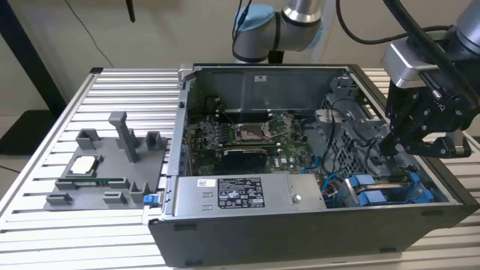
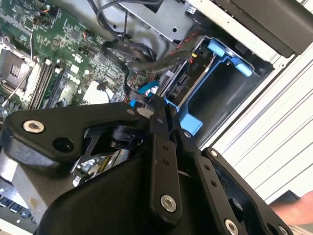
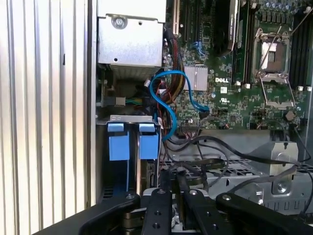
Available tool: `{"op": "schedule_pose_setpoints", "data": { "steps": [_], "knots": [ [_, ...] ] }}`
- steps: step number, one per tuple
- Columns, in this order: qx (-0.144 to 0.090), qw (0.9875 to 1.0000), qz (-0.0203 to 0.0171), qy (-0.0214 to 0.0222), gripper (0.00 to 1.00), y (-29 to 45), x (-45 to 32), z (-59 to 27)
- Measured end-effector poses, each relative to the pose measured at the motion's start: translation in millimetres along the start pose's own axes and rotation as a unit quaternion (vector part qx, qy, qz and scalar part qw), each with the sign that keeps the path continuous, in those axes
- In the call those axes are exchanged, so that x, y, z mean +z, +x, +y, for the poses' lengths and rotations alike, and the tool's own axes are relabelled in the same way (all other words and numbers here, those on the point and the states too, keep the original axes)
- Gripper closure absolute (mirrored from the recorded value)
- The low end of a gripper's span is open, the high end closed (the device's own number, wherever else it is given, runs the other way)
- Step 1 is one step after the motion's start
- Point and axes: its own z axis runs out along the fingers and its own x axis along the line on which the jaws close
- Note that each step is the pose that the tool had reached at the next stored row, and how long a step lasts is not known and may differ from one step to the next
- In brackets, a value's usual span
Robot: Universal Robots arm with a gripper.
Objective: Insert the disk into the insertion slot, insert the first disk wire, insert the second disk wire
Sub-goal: 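Insert the second disk wire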
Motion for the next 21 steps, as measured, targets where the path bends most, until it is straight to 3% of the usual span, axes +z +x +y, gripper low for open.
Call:
{"op": "schedule_pose_setpoints", "data": {
  "steps": [1,10,15,21],
  "knots": [
    [-0.002,0.9999,0.0,0.0099,0.84,0.8,3.9,0.6],
    [0.0,0.9995,0.003,0.0304,0.84,4.8,14.0,5.2],
    [0.005,0.9992,0.0055,0.0383,0.84,7.2,20.1,6.4],
    [0.005,0.9992,0.0059,0.0386,0.84,7.8,21.0,6.5]
  ]
}}
